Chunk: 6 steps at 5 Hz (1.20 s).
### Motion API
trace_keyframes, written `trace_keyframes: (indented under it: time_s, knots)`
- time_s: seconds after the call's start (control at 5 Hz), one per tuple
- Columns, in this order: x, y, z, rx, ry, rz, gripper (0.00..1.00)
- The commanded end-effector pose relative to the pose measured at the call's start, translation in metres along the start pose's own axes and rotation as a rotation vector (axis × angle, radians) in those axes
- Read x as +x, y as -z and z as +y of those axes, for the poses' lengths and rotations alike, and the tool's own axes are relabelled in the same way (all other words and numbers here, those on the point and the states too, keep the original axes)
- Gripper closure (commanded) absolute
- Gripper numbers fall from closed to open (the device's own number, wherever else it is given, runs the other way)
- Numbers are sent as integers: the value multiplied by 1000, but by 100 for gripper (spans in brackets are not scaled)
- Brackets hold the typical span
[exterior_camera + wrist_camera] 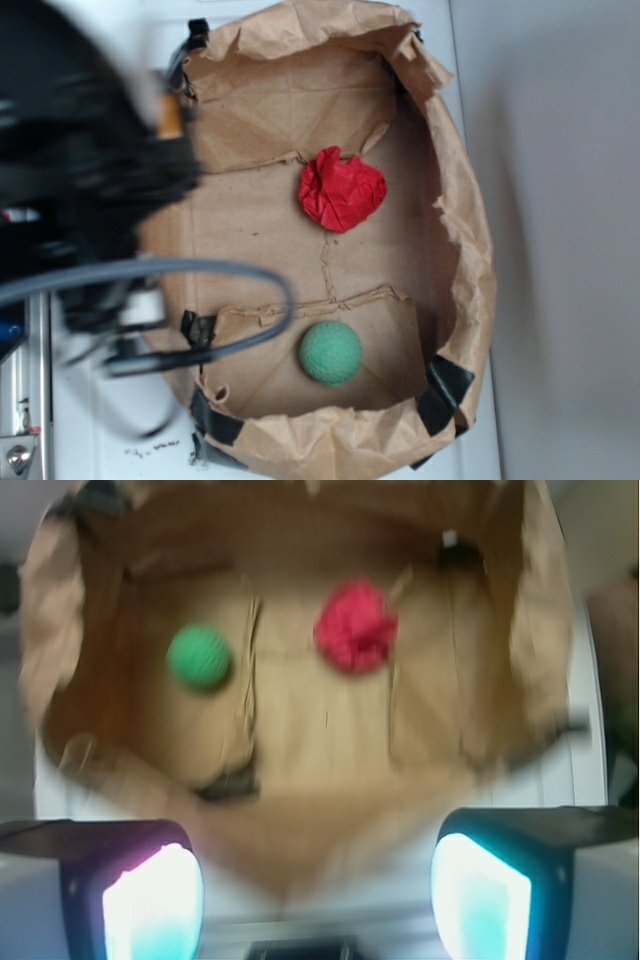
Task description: Grab the red paper.
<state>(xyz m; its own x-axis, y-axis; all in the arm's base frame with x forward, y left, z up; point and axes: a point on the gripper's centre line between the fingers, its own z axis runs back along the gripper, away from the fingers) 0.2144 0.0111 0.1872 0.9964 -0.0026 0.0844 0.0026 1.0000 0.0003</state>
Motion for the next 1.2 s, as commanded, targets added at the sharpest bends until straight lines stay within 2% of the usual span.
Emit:
trace_keyframes:
  time_s: [0.0,0.4,0.6,0.8,1.0]
  knots:
    - [70,10,30,-57,114,-134,0]
    - [70,10,30,-57,114,-134,0]
    - [57,48,29,22,165,-112,0]
    - [60,84,25,59,228,-106,0]
    - [60,113,17,66,276,-61,0]
